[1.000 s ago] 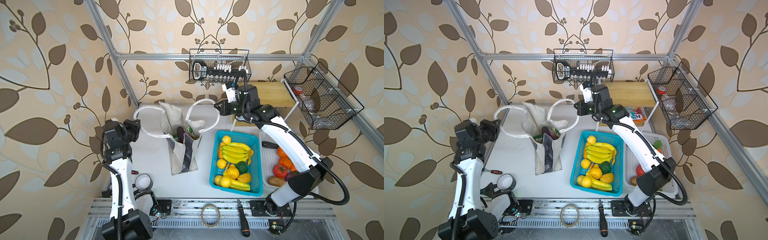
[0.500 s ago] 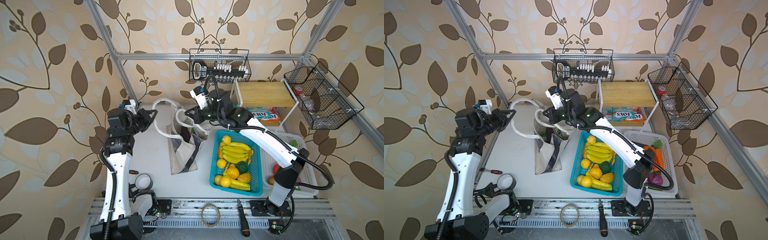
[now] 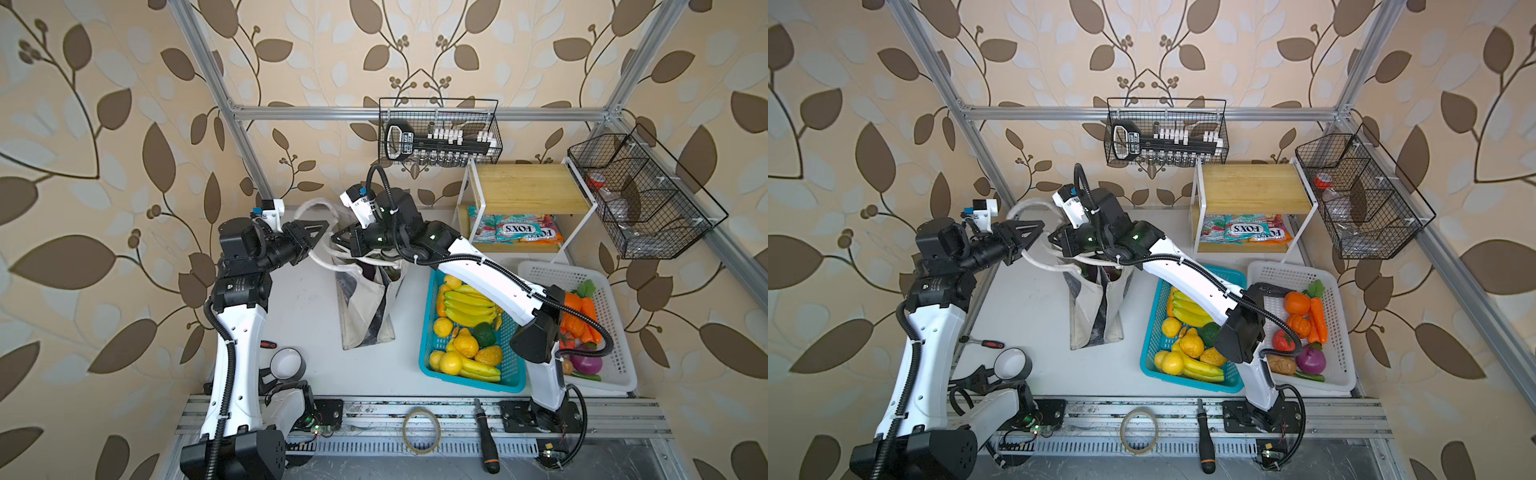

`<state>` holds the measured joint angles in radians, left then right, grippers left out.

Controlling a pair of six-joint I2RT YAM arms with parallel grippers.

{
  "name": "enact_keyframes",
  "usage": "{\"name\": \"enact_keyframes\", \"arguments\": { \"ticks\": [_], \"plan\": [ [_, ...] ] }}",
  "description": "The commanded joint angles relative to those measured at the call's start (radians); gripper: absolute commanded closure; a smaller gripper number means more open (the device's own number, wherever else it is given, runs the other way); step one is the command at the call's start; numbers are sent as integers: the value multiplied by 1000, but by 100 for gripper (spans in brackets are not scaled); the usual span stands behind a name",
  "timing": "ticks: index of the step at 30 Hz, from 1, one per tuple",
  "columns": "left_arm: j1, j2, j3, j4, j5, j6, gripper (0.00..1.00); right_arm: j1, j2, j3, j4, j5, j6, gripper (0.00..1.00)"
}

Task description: Place the food into the grocery bag and tie it

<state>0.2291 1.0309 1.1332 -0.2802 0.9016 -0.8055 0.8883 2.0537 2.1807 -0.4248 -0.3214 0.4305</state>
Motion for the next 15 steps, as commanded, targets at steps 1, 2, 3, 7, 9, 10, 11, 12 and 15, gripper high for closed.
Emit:
{"name": "enact_keyframes", "arguments": {
  "ticks": [1, 2, 3, 7, 9, 10, 11, 12, 15],
  "plan": [
    [-11, 10, -58, 38, 56, -7, 38, 14, 37, 3, 74, -46, 49, 100],
    [-10, 3, -67, 33, 51, -1, 31, 10, 40, -2, 76, -43, 51, 100],
    [-10, -5, -76, 33, 49, 0, 24, 6, 44, -9, 81, -45, 56, 100],
    [-11, -22, -102, 28, 0, 18, 16, -5, 56, -19, 94, -78, 69, 100],
    [-11, -12, -94, -17, -12, 36, 10, -5, 47, -32, 114, -82, 60, 100],
    [-10, -5, -77, -79, -34, 52, 7, -6, 40, -35, 121, -86, 53, 100],
    [-11, -2, -66, -108, -41, 63, 6, -6, 39, -34, 124, -92, 51, 100],
    [-11, -7, -63, -112, -37, 63, 5, -7, 41, -27, 125, -101, 52, 100],
    [-11, -51, -46, -131, -50, 58, 6, -14, 47, -18, 137, -124, 74, 100]
  ]
}}
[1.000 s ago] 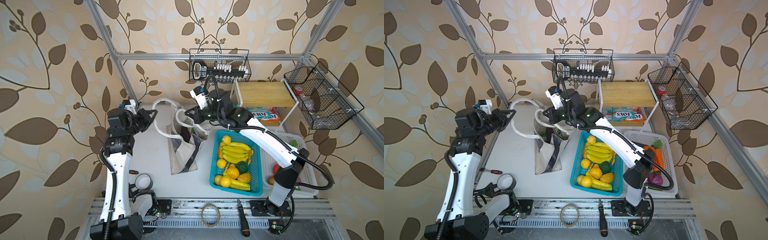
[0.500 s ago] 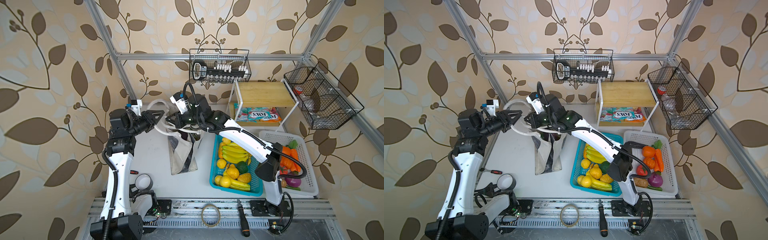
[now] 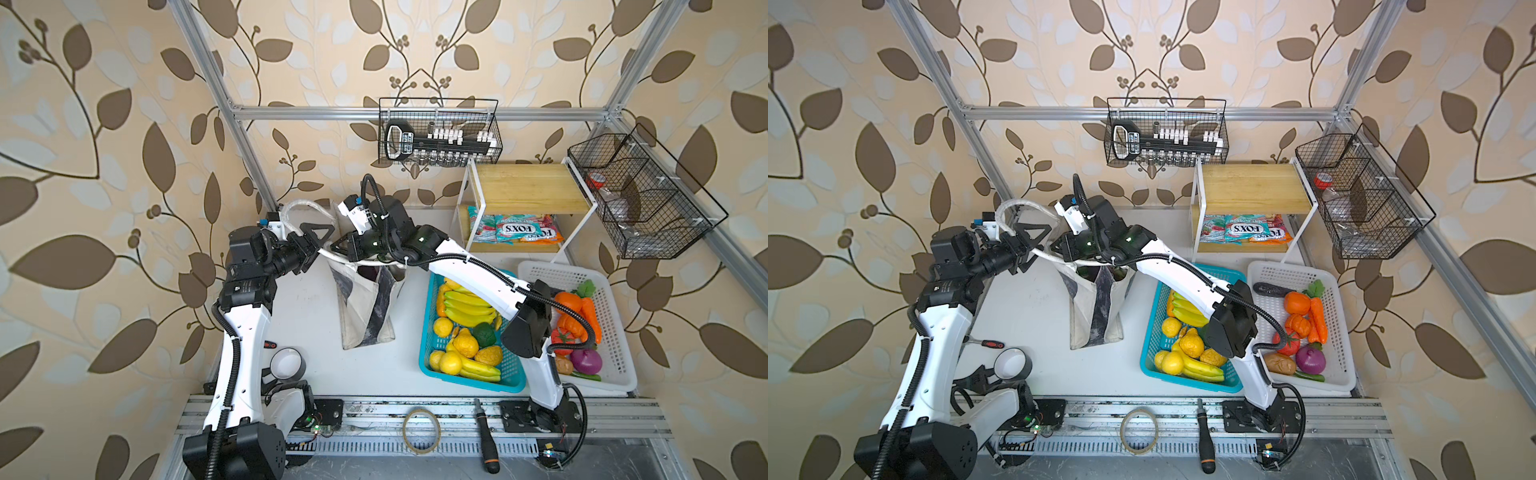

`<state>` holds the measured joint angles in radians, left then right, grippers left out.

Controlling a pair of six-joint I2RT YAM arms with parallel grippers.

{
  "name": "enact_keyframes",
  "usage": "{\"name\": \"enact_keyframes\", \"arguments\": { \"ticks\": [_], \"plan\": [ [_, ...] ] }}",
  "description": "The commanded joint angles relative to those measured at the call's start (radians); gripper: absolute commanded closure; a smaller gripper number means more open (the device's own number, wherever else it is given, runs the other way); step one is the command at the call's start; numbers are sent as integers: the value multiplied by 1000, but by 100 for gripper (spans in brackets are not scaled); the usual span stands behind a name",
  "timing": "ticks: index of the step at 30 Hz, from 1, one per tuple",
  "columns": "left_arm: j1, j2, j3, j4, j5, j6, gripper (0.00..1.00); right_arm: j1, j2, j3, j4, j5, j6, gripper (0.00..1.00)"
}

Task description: Place the food into the grocery bag and tie it

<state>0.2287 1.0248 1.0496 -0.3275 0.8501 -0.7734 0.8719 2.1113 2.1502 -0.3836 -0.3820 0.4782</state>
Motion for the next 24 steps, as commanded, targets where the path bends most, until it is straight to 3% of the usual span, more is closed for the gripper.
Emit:
{"name": "enact_keyframes", "arguments": {
  "ticks": [1, 5, 6, 9, 10, 14, 17, 19, 21, 22, 24],
  "plan": [
    [-10, -64, 47, -108, -26, 37, 7, -4, -14, 13, 103, -65, 39, 100],
    [-5, -79, 87, -213, -102, 42, 4, -17, -26, 27, 97, -49, 30, 100],
    [-4, -70, 80, -205, -86, -12, 4, -16, -29, 28, 96, -49, 23, 100],
    [-7, -74, -33, 60, 5, -299, 2, 6, -48, 22, 91, -18, -24, 100],
    [-21, -88, -46, 122, 0, -324, 1, 12, -50, 18, 93, -15, -28, 100],
    [-27, -116, 117, -163, -196, -94, 1, 12, -22, 50, 58, -34, -22, 100],
    [-26, -59, 295, -411, -291, 128, 3, 2, -15, 41, 48, -43, -26, 100],
    [-27, -18, 392, -576, -372, 237, 11, -8, -10, 38, 55, -70, -13, 100],
    [-27, -23, 418, -607, -443, 292, 19, -12, -3, 46, 51, -89, -13, 100],
    [-27, -21, 428, -616, -456, 302, 21, -15, 3, 51, 53, -106, -12, 100],
    [-27, 7, 422, -600, -350, 285, 28, -19, 18, 74, 61, -161, -5, 100]
  ]
}}
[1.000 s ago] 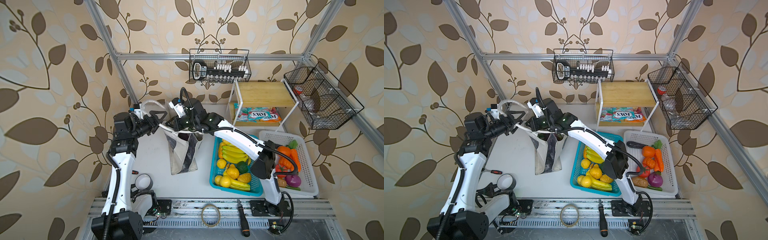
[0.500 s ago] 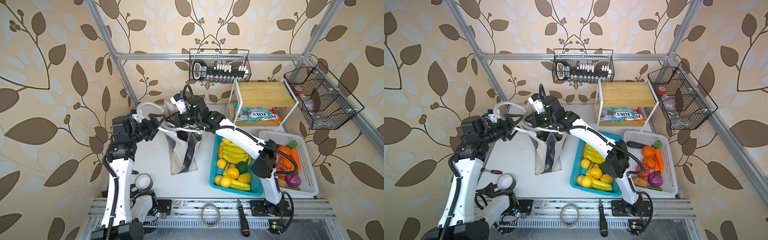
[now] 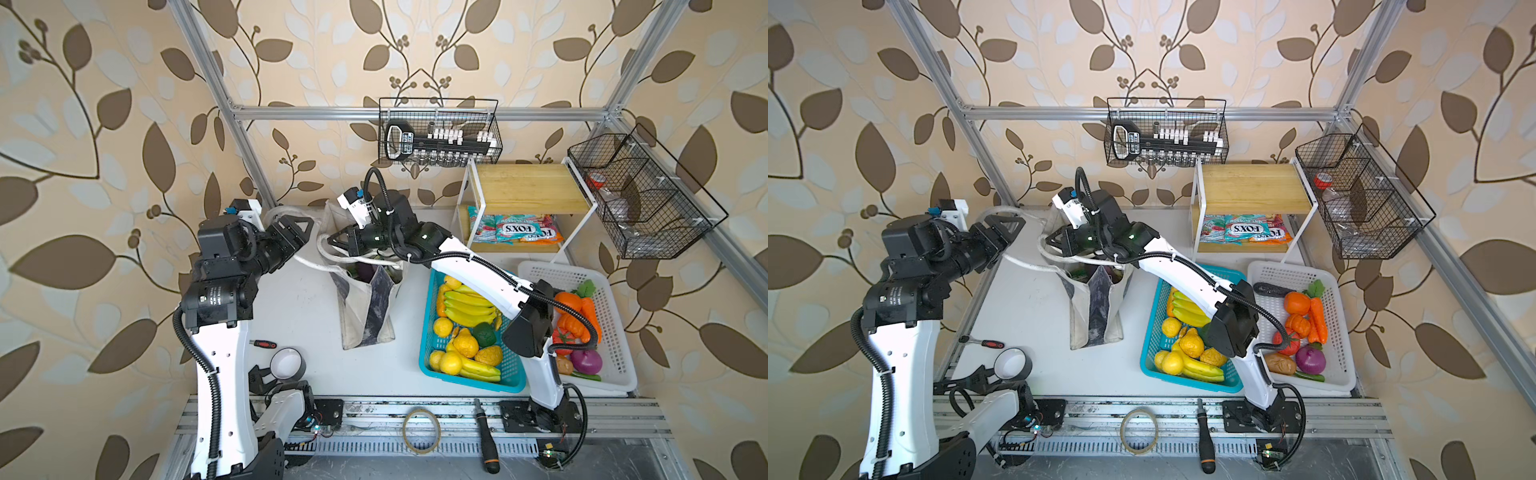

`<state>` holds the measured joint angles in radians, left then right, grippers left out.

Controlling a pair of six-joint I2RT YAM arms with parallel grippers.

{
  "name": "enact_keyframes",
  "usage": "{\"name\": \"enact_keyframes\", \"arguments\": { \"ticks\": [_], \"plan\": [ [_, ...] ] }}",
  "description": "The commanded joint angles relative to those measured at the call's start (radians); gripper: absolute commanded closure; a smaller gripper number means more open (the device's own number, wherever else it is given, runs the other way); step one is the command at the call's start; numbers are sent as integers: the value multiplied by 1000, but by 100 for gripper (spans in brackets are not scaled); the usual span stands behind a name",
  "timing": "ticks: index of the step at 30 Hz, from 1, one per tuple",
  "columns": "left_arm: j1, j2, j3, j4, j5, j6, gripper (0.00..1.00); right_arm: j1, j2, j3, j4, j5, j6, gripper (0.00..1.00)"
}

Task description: Place the food into the grocery bag and tie it

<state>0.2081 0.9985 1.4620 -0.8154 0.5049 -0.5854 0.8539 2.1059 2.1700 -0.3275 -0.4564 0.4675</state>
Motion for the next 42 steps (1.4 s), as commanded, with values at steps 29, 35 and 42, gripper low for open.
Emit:
{"name": "enact_keyframes", "arguments": {
  "ticks": [29, 35, 42],
  "plan": [
    [-64, 33, -351, 479, 313, -92, 77, -25, 41, 14, 40, -265, 67, 100],
    [-64, 36, -355, 452, 310, -86, 94, -34, 34, 2, 64, -271, 83, 100],
    [-64, 18, -345, 432, 280, -111, 94, -35, 4, -70, 116, -252, 114, 100]
  ]
}}
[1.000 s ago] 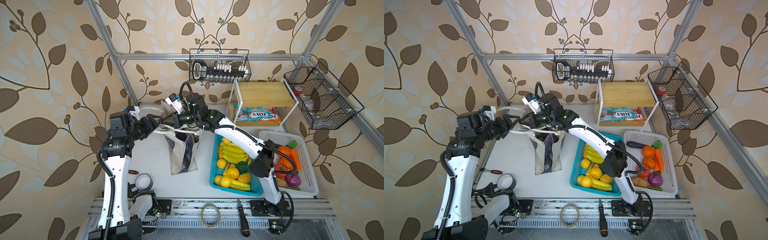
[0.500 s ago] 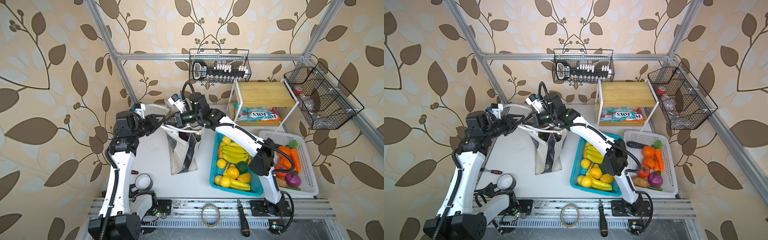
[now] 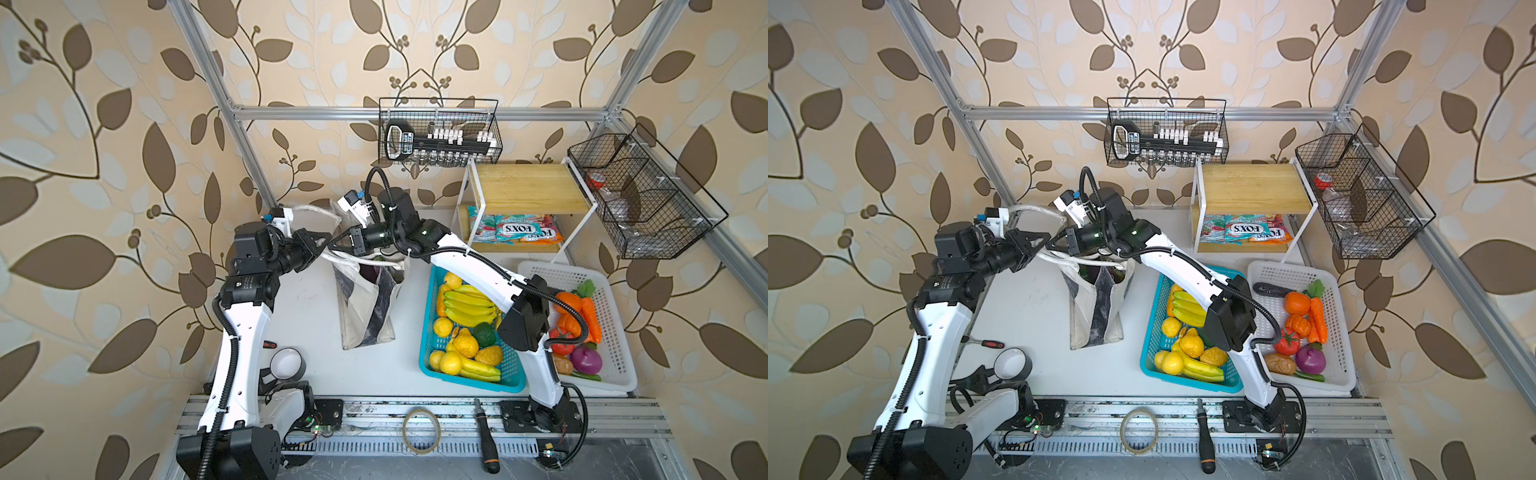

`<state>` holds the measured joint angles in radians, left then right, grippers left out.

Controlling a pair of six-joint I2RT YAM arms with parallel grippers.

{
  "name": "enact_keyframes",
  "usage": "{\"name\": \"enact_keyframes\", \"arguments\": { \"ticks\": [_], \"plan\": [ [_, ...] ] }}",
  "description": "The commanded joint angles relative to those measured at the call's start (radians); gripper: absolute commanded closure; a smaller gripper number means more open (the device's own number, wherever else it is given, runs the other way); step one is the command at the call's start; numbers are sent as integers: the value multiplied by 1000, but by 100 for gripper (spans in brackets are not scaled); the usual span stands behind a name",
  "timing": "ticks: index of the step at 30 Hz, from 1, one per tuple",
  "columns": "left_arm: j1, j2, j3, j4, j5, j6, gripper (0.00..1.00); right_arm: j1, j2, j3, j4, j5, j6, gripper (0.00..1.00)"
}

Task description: Place the food into the grocery bag and tie it

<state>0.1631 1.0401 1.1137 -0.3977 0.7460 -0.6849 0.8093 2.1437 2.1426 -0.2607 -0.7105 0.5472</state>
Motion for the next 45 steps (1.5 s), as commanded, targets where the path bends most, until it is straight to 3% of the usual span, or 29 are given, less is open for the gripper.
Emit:
{"name": "enact_keyframes", "arguments": {
  "ticks": [1, 2, 8, 12, 19, 27, 33, 38, 41, 45],
  "plan": [
    [-19, -27, -1, 23, 38, -32, 95, 8, -38, -51, 68, 2, 43, 100],
    [-19, -31, -3, 25, 31, -45, 99, 8, -39, -53, 73, 3, 49, 100],
    [-20, -38, 23, -9, 26, -49, 100, 2, -49, -60, 94, 10, 66, 95],
    [-19, -41, 20, -51, -44, -47, 100, -4, -94, -98, 55, 65, 30, 78],
    [-19, -38, 24, -45, -47, -51, 100, -4, -227, -199, 41, 187, -47, 61],
    [-19, -35, 53, -86, -47, -59, 100, 114, -358, -262, -102, 468, -422, 61],
    [-20, -33, 60, -101, -23, -62, 100, 180, -301, -207, -170, 524, -538, 60],
    [-19, -38, 69, -114, -24, -61, 100, 227, -237, -144, -228, 656, -587, 60],
    [-20, -36, 67, -121, -25, -59, 100, 233, -229, -145, -214, 665, -594, 63],
    [-19, -34, 64, -125, -23, -59, 100, 255, -207, -129, -215, 777, -621, 69]
  ]
}}
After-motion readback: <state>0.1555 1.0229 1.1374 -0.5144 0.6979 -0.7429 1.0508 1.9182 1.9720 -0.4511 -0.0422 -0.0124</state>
